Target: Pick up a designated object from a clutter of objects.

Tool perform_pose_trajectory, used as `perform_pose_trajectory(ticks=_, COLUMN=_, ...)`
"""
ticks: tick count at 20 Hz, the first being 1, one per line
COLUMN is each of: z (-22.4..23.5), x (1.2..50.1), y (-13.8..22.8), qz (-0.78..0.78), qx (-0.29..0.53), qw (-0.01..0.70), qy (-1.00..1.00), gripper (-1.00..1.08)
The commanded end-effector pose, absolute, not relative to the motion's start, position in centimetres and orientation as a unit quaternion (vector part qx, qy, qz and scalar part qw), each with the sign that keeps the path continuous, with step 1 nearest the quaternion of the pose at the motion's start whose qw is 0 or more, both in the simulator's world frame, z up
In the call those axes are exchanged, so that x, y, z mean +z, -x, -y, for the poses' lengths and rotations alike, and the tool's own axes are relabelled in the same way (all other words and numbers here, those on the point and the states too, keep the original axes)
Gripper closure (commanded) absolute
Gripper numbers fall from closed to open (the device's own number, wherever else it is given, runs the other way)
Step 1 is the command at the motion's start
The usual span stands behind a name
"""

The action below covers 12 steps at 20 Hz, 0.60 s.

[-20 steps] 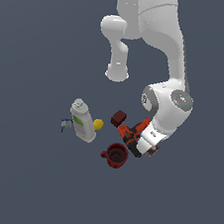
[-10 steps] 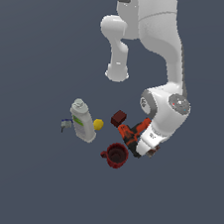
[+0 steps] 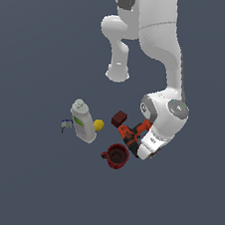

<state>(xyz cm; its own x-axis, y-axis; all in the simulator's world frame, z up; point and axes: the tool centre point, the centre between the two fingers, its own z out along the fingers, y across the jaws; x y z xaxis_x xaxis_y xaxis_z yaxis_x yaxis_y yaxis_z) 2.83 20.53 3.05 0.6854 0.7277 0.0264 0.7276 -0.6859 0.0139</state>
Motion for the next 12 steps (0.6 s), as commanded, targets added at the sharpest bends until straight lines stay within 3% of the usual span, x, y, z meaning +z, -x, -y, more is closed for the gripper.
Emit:
perform_pose_trajectory(ticks=1, z=-19.8, x=1.5, y=-1.9, qz=-0.393, qx=0.000, qw=0.000, qy=-0.919, gripper=1.08)
perform_pose_trajectory(ticks=12, z=-20.4, x=3.2, y=-2.9, qz=-0.395, qx=0.016, qw=0.001, qy=-0.918, gripper=1.08)
